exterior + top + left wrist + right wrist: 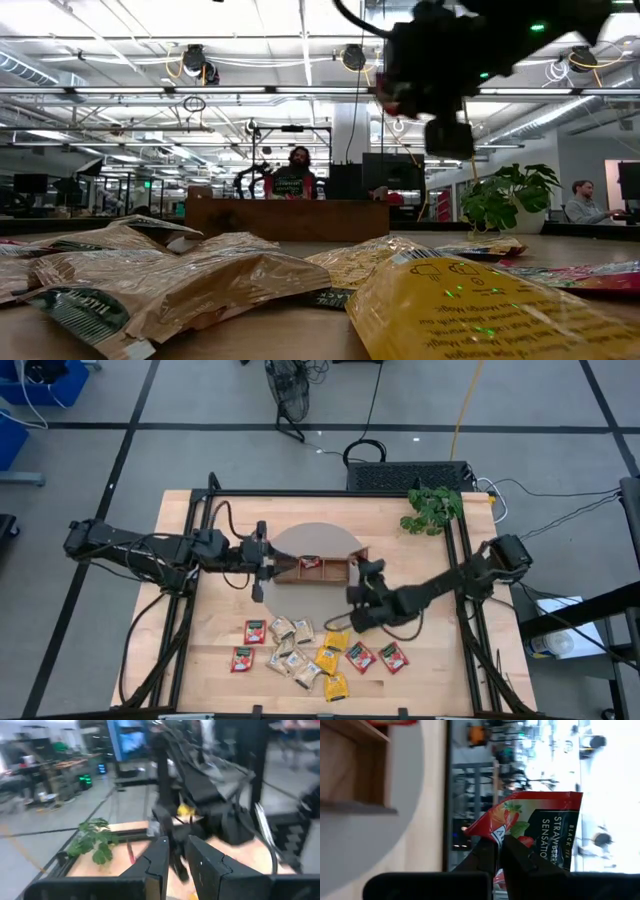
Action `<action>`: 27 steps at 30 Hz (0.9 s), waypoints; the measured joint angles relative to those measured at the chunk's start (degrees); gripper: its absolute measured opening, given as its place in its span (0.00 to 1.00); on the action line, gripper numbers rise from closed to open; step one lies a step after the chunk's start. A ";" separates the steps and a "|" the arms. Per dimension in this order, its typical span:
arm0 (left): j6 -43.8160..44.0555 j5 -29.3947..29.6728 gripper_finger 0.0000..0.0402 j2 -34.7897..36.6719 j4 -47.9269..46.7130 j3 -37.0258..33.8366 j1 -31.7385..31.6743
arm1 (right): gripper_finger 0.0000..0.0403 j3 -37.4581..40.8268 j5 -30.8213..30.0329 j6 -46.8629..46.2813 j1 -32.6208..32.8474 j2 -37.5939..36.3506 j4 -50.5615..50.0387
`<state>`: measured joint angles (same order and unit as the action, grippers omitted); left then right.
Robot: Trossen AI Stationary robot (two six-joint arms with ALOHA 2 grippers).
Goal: Pick & Place Tea
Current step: Put the red tea bag into the wooden organizer
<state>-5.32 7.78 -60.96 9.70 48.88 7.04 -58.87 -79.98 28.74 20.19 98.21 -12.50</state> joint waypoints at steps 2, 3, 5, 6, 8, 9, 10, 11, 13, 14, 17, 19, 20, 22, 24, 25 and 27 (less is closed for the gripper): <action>5.87 4.19 0.19 -1.83 1.97 0.17 -1.43 | 0.02 0.00 3.52 6.61 -1.74 0.48 7.39; 8.90 6.23 0.19 -2.61 1.85 0.18 -2.37 | 0.02 0.00 4.99 9.75 -2.26 0.71 10.83; 12.71 8.27 0.21 -4.95 0.14 -0.04 -4.44 | 0.02 0.02 7.21 16.70 -3.02 1.53 18.98; 14.23 8.43 0.23 -6.47 0.42 -0.03 -5.61 | 0.02 0.04 8.47 19.90 -3.16 1.85 22.59; 17.37 7.46 0.28 -9.04 -0.26 0.00 -7.73 | 0.02 0.07 11.32 26.64 -3.19 2.63 30.46; 19.02 5.83 0.31 -10.21 -0.75 0.00 -8.74 | 0.02 0.07 13.23 29.34 -3.16 2.93 34.00; 20.58 3.42 0.34 -11.62 -0.56 0.00 -9.55 | 0.02 0.07 15.13 31.48 -3.12 3.12 36.82; 21.57 1.06 0.37 -13.07 0.21 0.00 -10.29 | 0.02 0.07 16.82 33.33 -3.09 3.42 39.20; 21.99 -2.39 0.44 -15.10 0.47 -0.04 -11.20 | 0.02 0.07 18.74 36.58 -3.17 3.97 43.47; 22.01 -3.27 0.47 -15.71 0.76 -0.04 -11.40 | 0.02 0.09 18.78 38.10 -3.23 4.03 44.58; 22.02 -3.37 0.54 -16.82 1.87 0.07 -11.46 | 0.02 0.09 20.12 39.04 -3.53 3.94 45.60; 22.12 -3.39 0.58 -16.88 1.36 0.01 -11.42 | 0.02 0.09 20.15 39.07 -3.72 3.98 46.19; 22.14 -3.34 0.59 -16.85 1.49 0.02 -11.22 | 0.02 0.09 20.18 39.05 -3.86 3.99 46.40; 22.13 -3.35 0.61 -16.66 1.67 0.02 -10.76 | 0.02 0.08 20.31 38.98 -4.07 3.94 46.63; 21.98 -3.39 0.62 -15.94 1.40 0.00 -10.30 | 0.02 0.09 20.30 38.94 -4.24 3.96 46.41; 21.98 -3.39 0.63 -15.59 1.84 0.00 -10.17 | 0.02 0.09 20.30 38.90 -4.29 3.96 46.39; 22.03 -3.51 0.63 -14.57 2.19 0.00 -9.83 | 0.02 0.09 20.30 39.00 -4.29 3.96 46.61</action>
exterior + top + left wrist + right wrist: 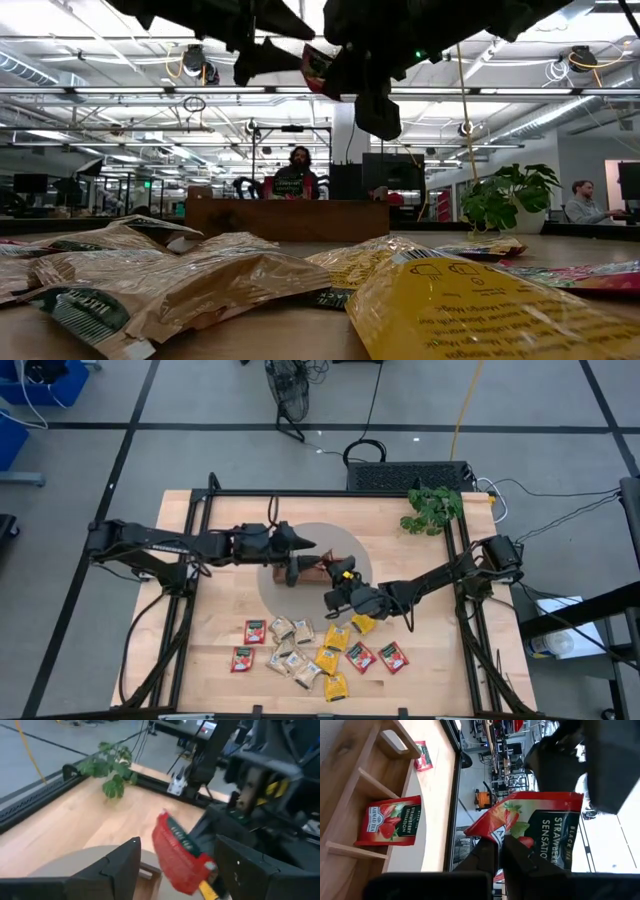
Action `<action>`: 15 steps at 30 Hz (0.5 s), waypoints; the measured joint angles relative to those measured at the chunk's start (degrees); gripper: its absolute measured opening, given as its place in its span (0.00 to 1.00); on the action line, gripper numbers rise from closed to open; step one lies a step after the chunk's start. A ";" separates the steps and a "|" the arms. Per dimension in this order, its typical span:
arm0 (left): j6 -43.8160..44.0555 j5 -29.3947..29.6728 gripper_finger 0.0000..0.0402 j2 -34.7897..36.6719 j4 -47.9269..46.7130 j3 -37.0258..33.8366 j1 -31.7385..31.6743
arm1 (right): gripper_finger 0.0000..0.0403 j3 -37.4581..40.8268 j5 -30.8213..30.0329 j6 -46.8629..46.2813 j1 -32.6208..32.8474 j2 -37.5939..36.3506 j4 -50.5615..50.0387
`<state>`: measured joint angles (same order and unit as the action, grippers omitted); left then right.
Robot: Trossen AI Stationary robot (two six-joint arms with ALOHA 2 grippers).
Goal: Pick & Place Tea
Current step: Put the red tea bag into the wooden organizer
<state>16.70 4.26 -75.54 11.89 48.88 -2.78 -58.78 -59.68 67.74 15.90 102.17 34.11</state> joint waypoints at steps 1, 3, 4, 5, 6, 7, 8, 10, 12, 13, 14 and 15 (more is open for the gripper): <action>0.01 -0.16 0.63 0.40 -0.07 0.00 0.25 | 0.02 0.00 0.00 0.19 -0.06 0.00 -0.04; 0.16 -0.25 0.63 0.62 0.08 0.00 0.78 | 0.02 0.00 0.02 0.37 -0.23 0.00 -0.10; 0.39 -0.26 0.63 0.60 0.06 0.00 1.07 | 0.02 0.00 0.04 0.42 -0.39 0.00 -0.06; 0.57 -0.31 0.63 0.58 -0.13 0.00 1.23 | 0.02 0.00 0.04 0.42 -0.51 0.00 -0.02; 0.74 -0.28 0.63 0.56 -0.19 0.00 1.42 | 0.02 0.00 0.03 0.42 -0.63 0.00 -0.02; 1.09 -0.01 0.63 0.36 -0.04 0.00 1.56 | 0.02 0.00 0.09 0.42 -0.74 0.00 -0.05; 1.48 0.48 0.63 -0.22 0.39 0.01 1.63 | 0.02 -0.01 0.37 0.42 -0.80 0.00 -0.08; 1.69 1.62 0.63 -1.27 0.11 0.04 1.57 | 0.02 0.00 1.42 0.44 -0.92 0.00 0.04; 1.67 2.02 0.63 -2.07 0.29 -0.09 1.45 | 0.02 0.00 1.64 0.45 -0.90 0.00 0.73; 1.67 2.02 0.63 -2.45 1.35 -0.04 1.37 | 0.02 -0.02 1.65 0.44 -0.90 0.00 0.89; 1.65 2.00 0.63 -2.62 1.69 0.02 1.35 | 0.02 -0.02 1.64 0.45 -0.90 0.00 0.94; 1.65 2.00 0.63 -2.74 1.51 0.02 1.35 | 0.02 -0.01 1.64 0.46 -0.90 0.00 1.09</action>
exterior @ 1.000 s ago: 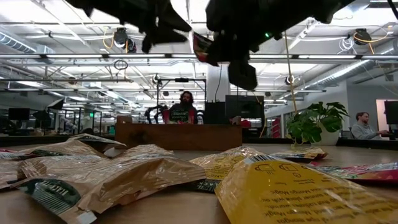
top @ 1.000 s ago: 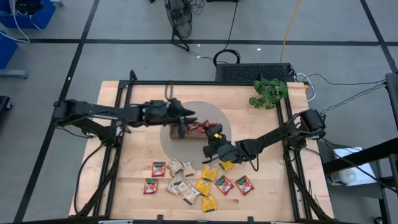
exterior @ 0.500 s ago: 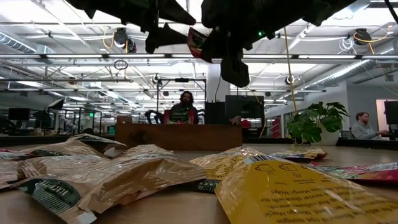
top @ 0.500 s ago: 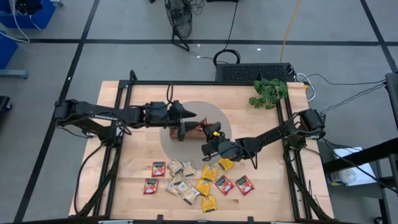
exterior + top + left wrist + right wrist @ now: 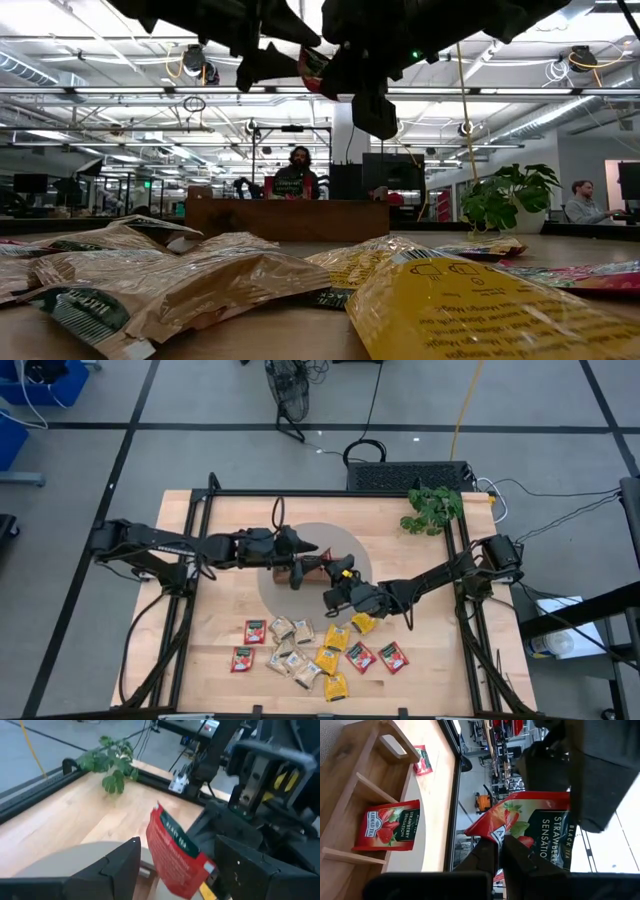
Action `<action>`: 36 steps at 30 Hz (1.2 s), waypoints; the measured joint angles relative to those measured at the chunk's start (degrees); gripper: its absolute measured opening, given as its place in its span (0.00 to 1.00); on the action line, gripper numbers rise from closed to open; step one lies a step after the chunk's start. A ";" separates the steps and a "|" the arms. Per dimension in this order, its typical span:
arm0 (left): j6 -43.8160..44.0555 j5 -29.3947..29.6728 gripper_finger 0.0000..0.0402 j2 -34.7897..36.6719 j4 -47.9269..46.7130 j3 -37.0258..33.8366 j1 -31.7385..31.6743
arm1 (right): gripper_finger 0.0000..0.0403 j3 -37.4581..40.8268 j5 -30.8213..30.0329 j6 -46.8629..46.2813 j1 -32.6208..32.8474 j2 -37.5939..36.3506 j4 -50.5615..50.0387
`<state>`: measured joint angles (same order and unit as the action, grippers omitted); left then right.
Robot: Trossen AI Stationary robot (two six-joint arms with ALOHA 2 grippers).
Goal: Pick & Place Tea
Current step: Put the red tea bag into the wooden organizer
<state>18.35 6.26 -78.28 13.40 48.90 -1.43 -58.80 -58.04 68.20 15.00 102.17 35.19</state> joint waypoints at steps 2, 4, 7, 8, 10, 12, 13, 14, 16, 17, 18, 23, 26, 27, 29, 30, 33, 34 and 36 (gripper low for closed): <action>-0.06 0.16 0.63 -0.15 -0.01 0.00 0.00 | 0.02 0.00 -0.01 0.00 -0.02 0.00 0.12; -0.54 0.20 0.63 -0.12 0.22 0.00 0.00 | 0.02 -0.01 -0.05 -0.01 -0.02 0.00 0.16; -0.66 0.20 0.63 -0.04 0.10 0.00 -0.04 | 0.02 -0.01 -0.09 -0.01 -0.02 0.00 0.14; -0.63 0.22 0.62 0.00 0.06 0.00 -0.04 | 0.02 -0.01 -0.11 -0.01 -0.02 0.00 0.14; -0.66 0.22 0.58 0.05 0.17 0.00 -0.04 | 0.02 -0.01 -0.11 -0.01 -0.02 0.00 0.16; -0.64 0.21 0.51 0.05 0.08 0.00 -0.26 | 0.02 -0.01 -0.09 -0.01 -0.02 0.00 0.14; -0.63 0.20 0.47 0.05 0.03 0.00 -0.41 | 0.02 -0.01 -0.11 -0.14 -0.02 0.00 0.14; -0.63 0.20 0.41 0.05 0.06 0.00 -0.56 | 0.02 0.01 -0.11 -0.40 -0.02 0.00 0.16; -0.63 0.06 0.29 0.05 0.08 0.00 -0.92 | 0.02 -0.01 -0.11 -0.91 -0.02 0.00 0.14; -0.63 -0.58 0.22 0.05 0.08 0.00 -1.13 | 0.02 -0.01 -0.11 -1.11 -0.02 0.00 0.12; -0.77 -1.32 0.15 0.05 0.08 0.00 -1.35 | 0.02 -0.01 -0.12 -1.14 -0.04 0.00 0.14; -6.64 -2.25 0.02 0.22 -0.19 0.00 -2.20 | 0.03 -0.01 -0.17 -3.64 0.04 0.00 0.12; -12.29 -0.38 0.01 2.28 -1.78 -0.09 -2.50 | 0.07 -0.17 0.21 -10.51 0.04 -0.02 0.64; -14.27 0.84 0.01 2.92 -1.70 -0.09 -2.54 | 0.09 -0.20 -0.30 -14.17 0.04 -0.07 0.80; -19.11 3.52 0.01 4.62 -1.92 -0.08 -2.65 | 0.12 -0.07 -0.66 -22.23 0.15 -0.06 -0.34; -21.77 4.95 0.01 5.50 -2.50 -0.07 -2.69 | 0.14 -0.07 -0.32 -26.04 0.38 -0.02 -1.37; -28.98 7.57 0.01 7.09 -5.87 0.07 -2.54 | 0.16 0.01 2.50 -34.04 1.35 -0.39 -4.35; -30.29 7.52 0.01 7.68 -8.26 -0.05 -2.54 | 0.17 -0.01 4.25 -35.89 1.76 -0.57 -4.92; -31.93 5.06 0.01 8.05 -10.13 -0.03 -2.51 | 0.17 -0.01 8.22 -39.36 2.62 -1.53 -8.02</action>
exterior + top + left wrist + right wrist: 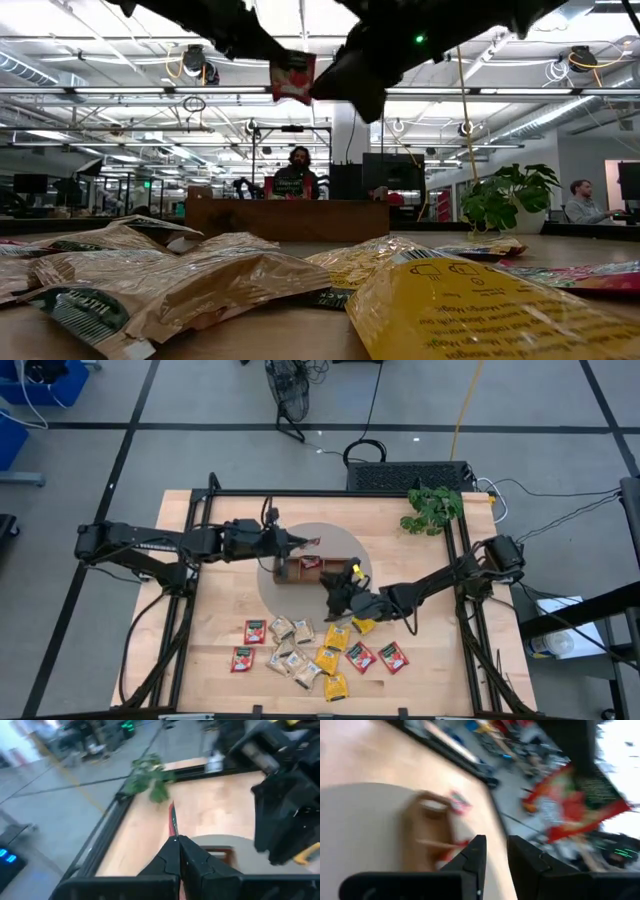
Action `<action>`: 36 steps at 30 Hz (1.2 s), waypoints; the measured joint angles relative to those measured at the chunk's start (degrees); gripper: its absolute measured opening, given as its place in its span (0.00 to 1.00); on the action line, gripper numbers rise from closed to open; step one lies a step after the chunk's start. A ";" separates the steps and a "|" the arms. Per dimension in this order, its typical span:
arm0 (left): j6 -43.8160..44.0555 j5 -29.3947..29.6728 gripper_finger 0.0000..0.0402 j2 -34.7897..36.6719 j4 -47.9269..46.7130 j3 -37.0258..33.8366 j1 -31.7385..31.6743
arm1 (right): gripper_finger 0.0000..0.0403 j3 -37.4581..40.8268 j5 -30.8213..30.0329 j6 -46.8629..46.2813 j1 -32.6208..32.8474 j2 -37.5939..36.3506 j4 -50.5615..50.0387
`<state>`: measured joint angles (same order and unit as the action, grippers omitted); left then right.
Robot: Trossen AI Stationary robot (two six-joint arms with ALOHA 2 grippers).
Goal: Pick & Place Tea
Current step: Put the red tea bag into the wooden organizer
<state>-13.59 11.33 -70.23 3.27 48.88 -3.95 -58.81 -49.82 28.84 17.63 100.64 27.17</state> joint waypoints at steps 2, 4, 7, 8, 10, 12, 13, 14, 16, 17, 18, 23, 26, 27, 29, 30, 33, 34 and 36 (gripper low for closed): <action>-2.10 -4.50 0.01 0.03 -3.04 0.07 -0.04 | 0.15 0.00 4.99 -3.39 0.24 -1.58 -2.86; -4.94 -8.35 0.01 -0.35 -5.56 -0.03 0.11 | 0.14 0.41 9.31 -6.69 0.13 -4.43 -6.25; -7.40 -12.08 0.01 -1.48 -6.19 -0.45 0.21 | 0.11 2.81 14.39 -10.06 -0.87 -8.91 -6.55; -7.88 -13.12 0.00 -1.76 -5.23 -1.24 0.11 | 0.10 4.20 15.19 -10.54 -1.13 -10.57 -6.51; -9.41 -15.84 0.01 -1.95 -0.39 -3.84 -0.21 | 0.09 7.02 15.41 -11.76 -1.63 -13.63 -5.41; -10.56 -17.33 0.00 -1.91 5.42 -7.44 -0.54 | 0.09 10.32 15.37 -12.73 -1.92 -17.03 -4.62; -10.92 -17.39 0.00 -1.91 8.41 -9.42 -0.86 | 0.09 11.87 15.41 -13.35 -2.11 -18.49 -3.42; -11.21 -17.59 0.00 -1.91 11.03 -11.47 -1.31 | 0.09 13.54 15.42 -13.79 -2.21 -19.92 -2.10; -12.01 -17.54 0.01 -1.93 15.57 -15.40 -2.27 | 0.09 17.01 15.41 -14.52 -2.23 -22.45 1.00; -12.51 -17.79 0.01 -1.93 17.78 -17.13 -2.78 | 0.09 18.63 15.43 -14.64 -2.19 -23.54 2.89; -13.26 -19.07 0.00 -1.93 19.84 -18.76 -3.33 | 0.09 20.20 15.41 -14.61 -2.19 -24.47 5.07; -12.07 -20.34 0.00 -3.83 28.18 -23.51 -5.54 | 0.08 26.03 15.43 -12.85 -2.16 -26.91 16.57; -11.71 -21.94 0.00 -5.00 31.59 -23.63 -6.30 | 0.08 27.06 15.43 -11.68 -2.19 -26.97 19.00; -11.31 -22.01 0.00 -5.55 31.63 -23.64 -6.42 | 0.08 27.06 15.43 -11.57 -2.19 -26.95 19.22; -11.17 -22.01 0.00 -6.62 31.01 -23.73 -6.69 | 0.08 27.06 15.47 -11.46 -2.19 -26.72 19.50; -11.31 -22.01 0.00 -7.73 31.81 -23.16 -6.69 | 0.08 27.06 15.49 -11.46 -2.22 -26.67 19.38; -11.17 -22.00 0.00 -11.07 34.22 -23.03 -6.69 | 0.08 27.10 15.54 -11.45 -2.25 -26.67 19.36; -11.27 -22.05 0.00 -12.53 35.95 -23.03 -6.67 | 0.07 27.10 15.52 -11.45 -2.25 -26.69 19.37; -11.58 -22.01 0.00 -14.85 38.04 -23.03 -6.69 | 0.07 27.12 15.54 -11.31 -2.25 -26.67 19.24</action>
<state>-25.16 -10.69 -85.08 41.32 25.85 -10.64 -31.68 -34.28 17.53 15.38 73.97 46.41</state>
